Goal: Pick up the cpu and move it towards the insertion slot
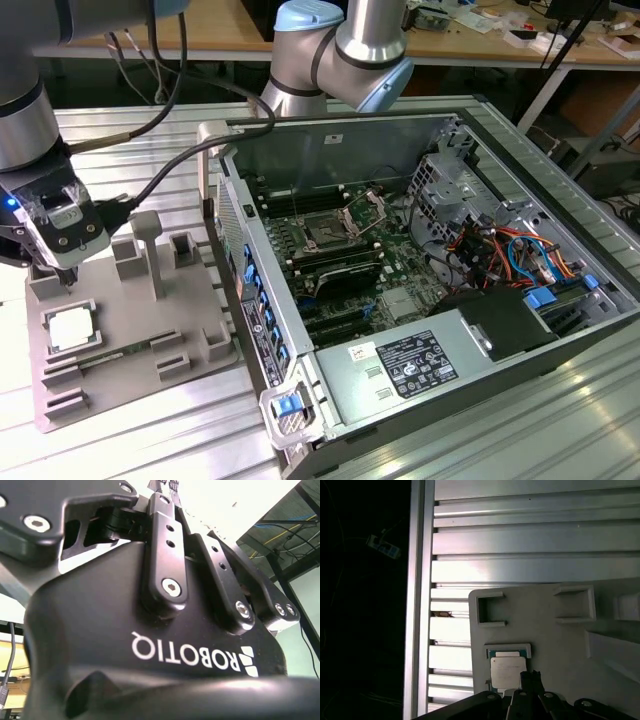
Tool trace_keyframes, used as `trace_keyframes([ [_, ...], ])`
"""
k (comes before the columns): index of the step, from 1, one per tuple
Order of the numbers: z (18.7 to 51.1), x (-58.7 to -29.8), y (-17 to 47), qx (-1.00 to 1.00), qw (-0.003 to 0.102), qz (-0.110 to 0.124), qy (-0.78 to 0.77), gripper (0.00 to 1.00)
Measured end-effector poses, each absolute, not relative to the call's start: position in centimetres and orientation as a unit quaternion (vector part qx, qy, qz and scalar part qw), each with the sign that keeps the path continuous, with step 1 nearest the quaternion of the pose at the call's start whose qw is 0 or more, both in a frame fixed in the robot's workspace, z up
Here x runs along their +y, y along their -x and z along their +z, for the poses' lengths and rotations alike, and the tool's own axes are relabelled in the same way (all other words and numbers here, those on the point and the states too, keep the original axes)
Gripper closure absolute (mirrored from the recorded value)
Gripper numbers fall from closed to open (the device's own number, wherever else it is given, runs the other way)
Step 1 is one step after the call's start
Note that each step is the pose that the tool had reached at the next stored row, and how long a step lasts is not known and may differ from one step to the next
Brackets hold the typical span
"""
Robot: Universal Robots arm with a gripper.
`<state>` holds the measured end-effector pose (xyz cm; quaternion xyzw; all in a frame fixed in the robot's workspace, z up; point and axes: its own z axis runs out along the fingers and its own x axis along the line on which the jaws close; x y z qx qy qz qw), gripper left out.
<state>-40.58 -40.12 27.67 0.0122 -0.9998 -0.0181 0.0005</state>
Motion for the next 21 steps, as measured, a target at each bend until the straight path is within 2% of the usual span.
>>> trace_keyframes([
  [21, 27.26, -40.7, 40.65, -1.0, 0.001, -0.018, -0.013, 0.89],
])
